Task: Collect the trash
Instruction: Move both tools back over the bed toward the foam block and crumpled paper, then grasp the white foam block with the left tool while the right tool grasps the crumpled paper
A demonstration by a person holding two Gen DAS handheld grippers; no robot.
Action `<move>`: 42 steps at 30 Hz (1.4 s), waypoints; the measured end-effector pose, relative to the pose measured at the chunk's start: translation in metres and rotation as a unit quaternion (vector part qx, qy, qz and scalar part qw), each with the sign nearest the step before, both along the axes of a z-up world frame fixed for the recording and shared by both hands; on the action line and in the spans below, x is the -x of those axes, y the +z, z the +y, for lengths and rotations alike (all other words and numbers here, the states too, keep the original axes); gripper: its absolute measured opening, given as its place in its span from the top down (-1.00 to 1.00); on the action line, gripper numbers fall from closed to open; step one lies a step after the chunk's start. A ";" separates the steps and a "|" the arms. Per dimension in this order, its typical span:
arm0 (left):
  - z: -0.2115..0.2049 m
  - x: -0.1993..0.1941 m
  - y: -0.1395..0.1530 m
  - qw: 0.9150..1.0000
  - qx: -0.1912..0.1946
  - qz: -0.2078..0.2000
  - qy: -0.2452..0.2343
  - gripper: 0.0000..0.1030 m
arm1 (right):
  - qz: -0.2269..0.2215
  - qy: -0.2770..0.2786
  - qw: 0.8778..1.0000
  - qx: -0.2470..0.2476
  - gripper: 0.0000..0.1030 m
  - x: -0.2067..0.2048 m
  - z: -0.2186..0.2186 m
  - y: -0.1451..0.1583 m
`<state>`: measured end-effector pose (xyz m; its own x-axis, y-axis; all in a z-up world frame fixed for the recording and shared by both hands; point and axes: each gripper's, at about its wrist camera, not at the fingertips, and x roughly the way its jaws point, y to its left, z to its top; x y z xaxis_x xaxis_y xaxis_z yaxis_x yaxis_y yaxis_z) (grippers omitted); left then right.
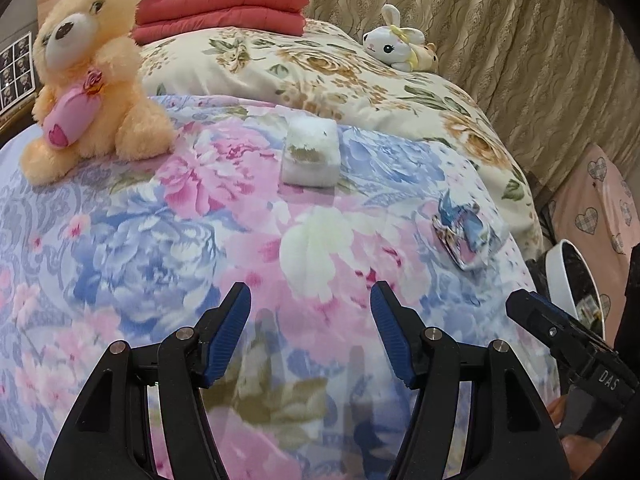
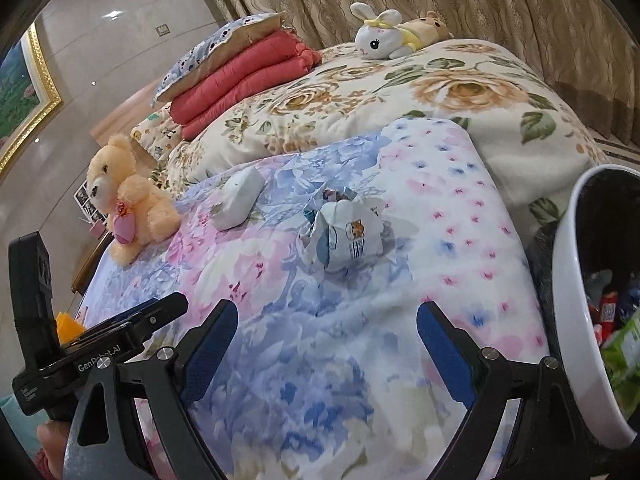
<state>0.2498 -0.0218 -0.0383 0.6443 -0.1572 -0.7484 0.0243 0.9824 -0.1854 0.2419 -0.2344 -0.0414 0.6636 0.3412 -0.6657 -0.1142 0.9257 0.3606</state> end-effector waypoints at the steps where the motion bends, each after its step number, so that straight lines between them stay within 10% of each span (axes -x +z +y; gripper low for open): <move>1: 0.000 -0.003 0.000 1.000 -0.001 0.000 0.000 -0.24 | 0.001 -0.001 1.000 0.001 -0.79 -0.002 0.000 -0.001; 27: -0.011 -0.113 -0.012 1.000 -0.024 -0.013 0.003 -0.38 | 0.024 0.007 0.999 0.042 -0.75 -0.063 0.015 -0.015; 31: -0.014 -0.117 -0.013 1.000 -0.026 -0.012 -0.004 0.07 | 0.022 0.008 0.998 0.054 -0.46 -0.064 0.019 -0.016; 42: -0.013 -0.079 -0.009 0.999 -0.022 -0.012 -0.019 0.15 | 0.016 0.000 0.999 0.028 0.20 -0.046 0.008 -0.011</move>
<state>0.3288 -0.0351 -0.0475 0.6564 -0.1485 -0.7396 0.0657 0.9880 -0.1401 0.2875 -0.2268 -0.0528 0.6423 0.3032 -0.7039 -0.1033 0.9443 0.3125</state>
